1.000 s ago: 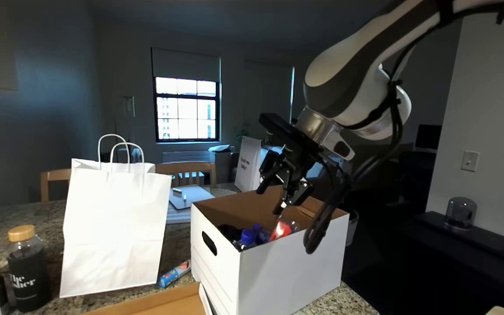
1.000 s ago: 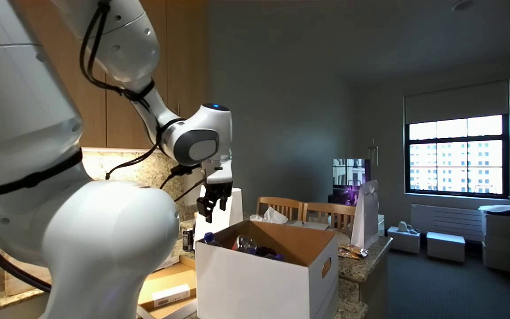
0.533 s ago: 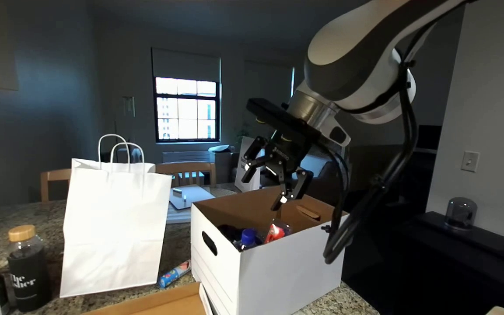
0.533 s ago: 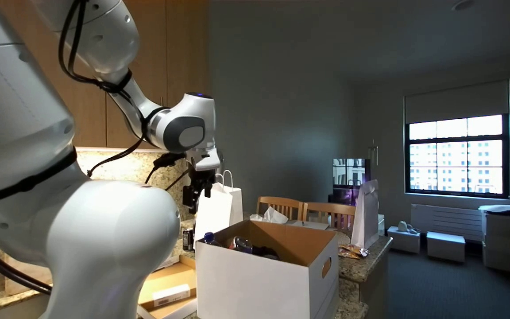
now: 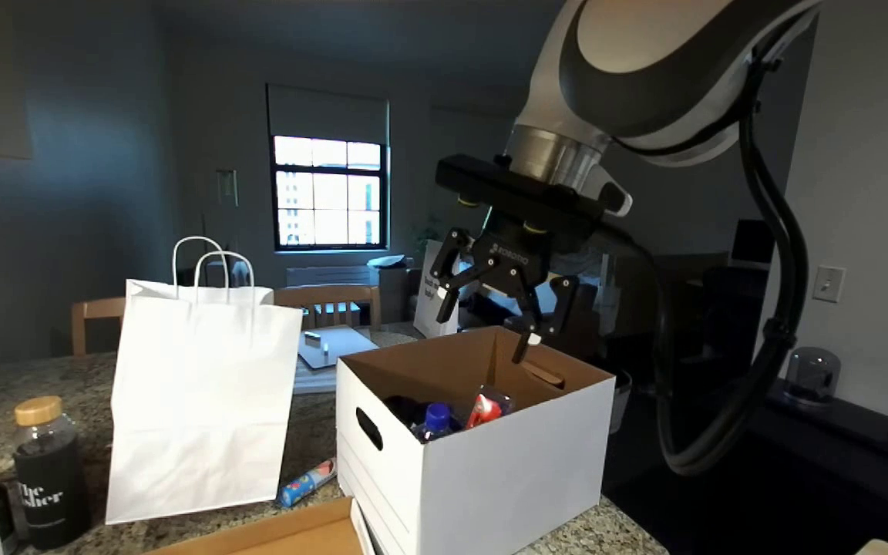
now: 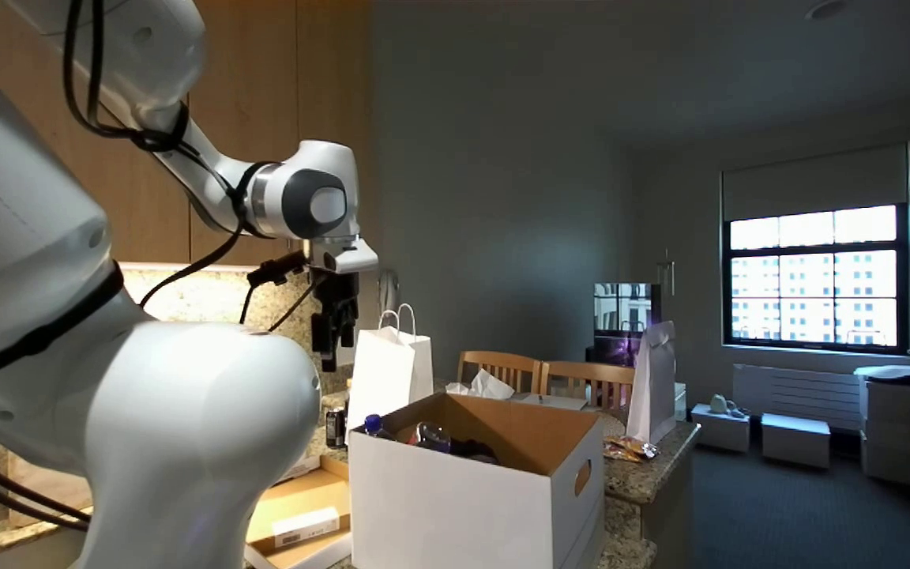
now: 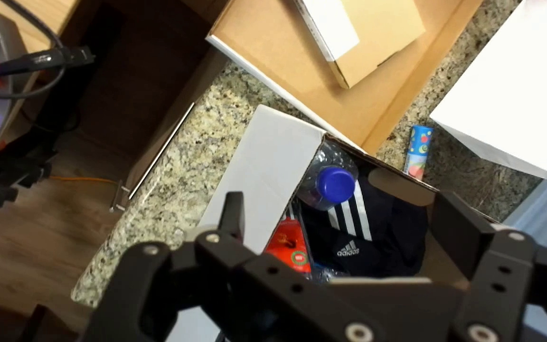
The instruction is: Put three bottles of water in the box
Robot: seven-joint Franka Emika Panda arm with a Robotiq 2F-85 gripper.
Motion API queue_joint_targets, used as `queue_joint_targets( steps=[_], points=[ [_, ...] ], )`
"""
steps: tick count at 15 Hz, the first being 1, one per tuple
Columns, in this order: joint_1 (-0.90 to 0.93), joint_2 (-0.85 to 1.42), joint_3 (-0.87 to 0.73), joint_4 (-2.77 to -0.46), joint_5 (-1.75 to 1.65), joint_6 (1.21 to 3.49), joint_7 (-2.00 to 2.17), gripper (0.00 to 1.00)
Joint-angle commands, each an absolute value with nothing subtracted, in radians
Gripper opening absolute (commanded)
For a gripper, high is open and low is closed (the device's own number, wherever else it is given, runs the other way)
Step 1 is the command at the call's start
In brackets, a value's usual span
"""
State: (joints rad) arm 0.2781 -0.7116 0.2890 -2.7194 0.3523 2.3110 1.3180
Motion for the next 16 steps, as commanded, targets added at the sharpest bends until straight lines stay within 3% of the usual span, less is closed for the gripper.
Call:
queue_joint_targets(
  steps=[1,8,16],
  points=[
    [0.205,-0.708,0.306,-2.561,0.212,2.096,1.289,1.0],
    [0.156,-0.489,0.276,-2.179,0.125,1.711,1.117,1.0],
    [0.198,-0.265,0.302,-2.004,0.142,1.675,0.818,1.0]
  ],
)
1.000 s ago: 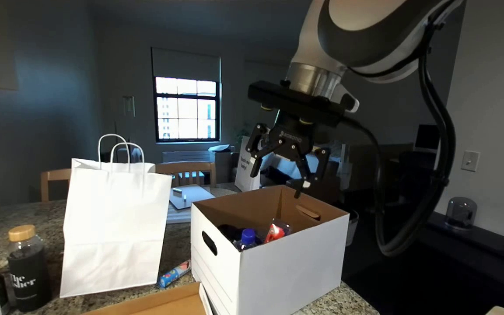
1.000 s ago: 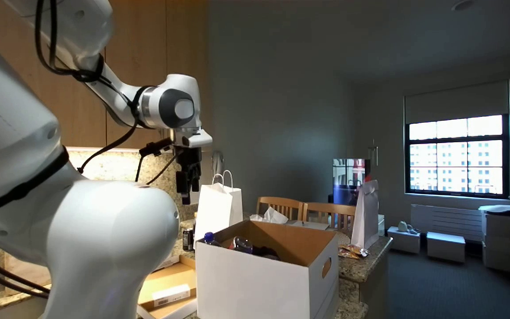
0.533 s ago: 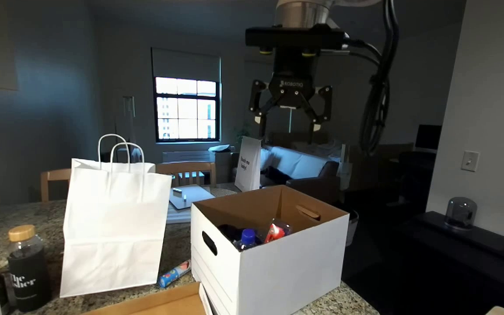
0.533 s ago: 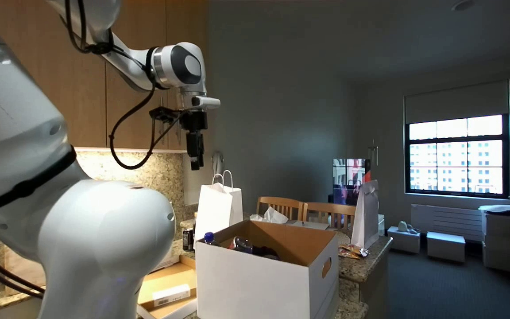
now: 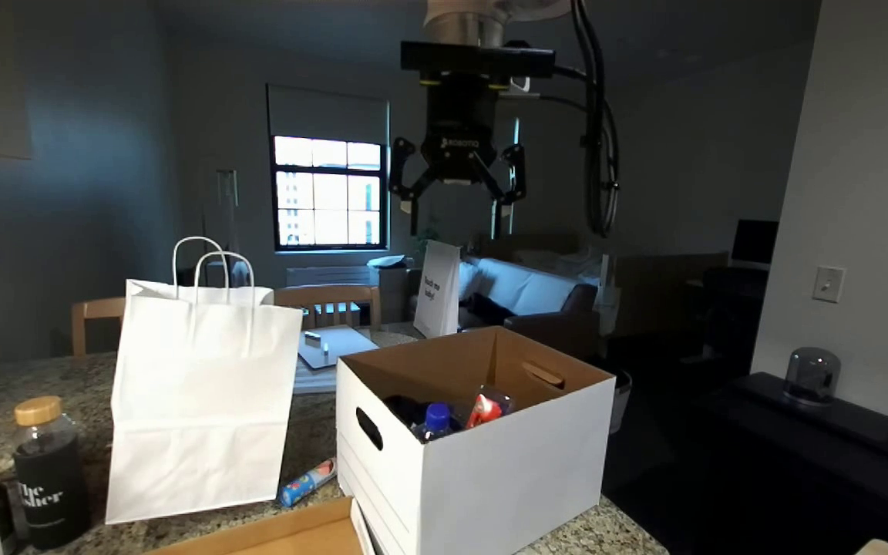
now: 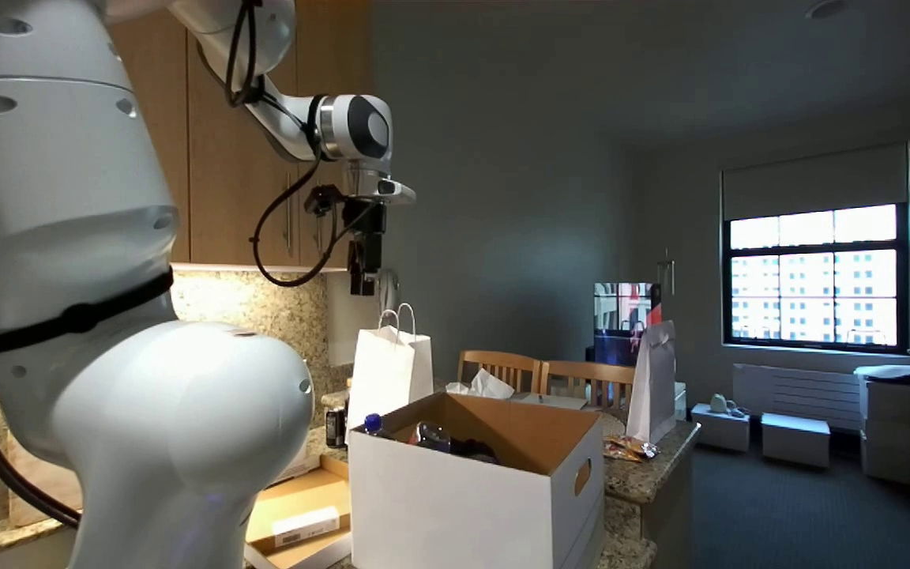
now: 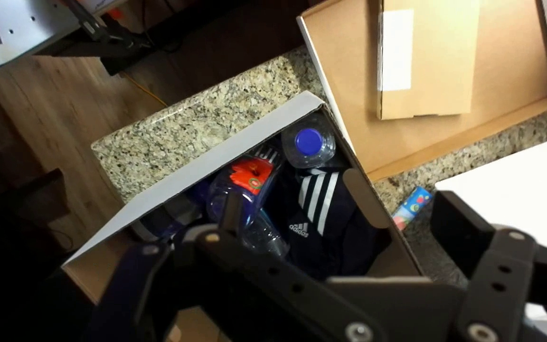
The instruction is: Put three bottles of water in the box
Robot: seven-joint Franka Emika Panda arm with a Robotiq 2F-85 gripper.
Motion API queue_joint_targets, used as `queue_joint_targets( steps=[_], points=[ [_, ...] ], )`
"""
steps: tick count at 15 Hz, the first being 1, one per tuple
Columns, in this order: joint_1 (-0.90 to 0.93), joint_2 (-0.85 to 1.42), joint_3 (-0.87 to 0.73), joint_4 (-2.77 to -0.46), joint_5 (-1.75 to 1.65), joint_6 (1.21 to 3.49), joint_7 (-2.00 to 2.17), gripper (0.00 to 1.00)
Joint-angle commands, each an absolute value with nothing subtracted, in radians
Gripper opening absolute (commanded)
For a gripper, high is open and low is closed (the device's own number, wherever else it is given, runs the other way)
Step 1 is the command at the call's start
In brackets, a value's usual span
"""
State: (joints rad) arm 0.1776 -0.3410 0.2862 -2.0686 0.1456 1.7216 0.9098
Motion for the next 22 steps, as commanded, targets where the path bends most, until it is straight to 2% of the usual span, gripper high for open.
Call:
queue_joint_targets(
  steps=[1,13,20,21,22],
  points=[
    [0.208,-0.246,0.31,-1.997,0.142,1.675,0.788,1.0],
    [0.333,-0.058,0.399,-2.006,0.092,1.696,0.486,1.0],
    [0.353,-0.074,0.4,-2.113,0.076,2.094,0.599,1.0],
    [0.354,-0.07,0.4,-2.123,0.082,2.134,0.601,1.0],
    [0.352,-0.042,0.395,-2.074,0.095,2.061,0.568,1.0]
  ],
)
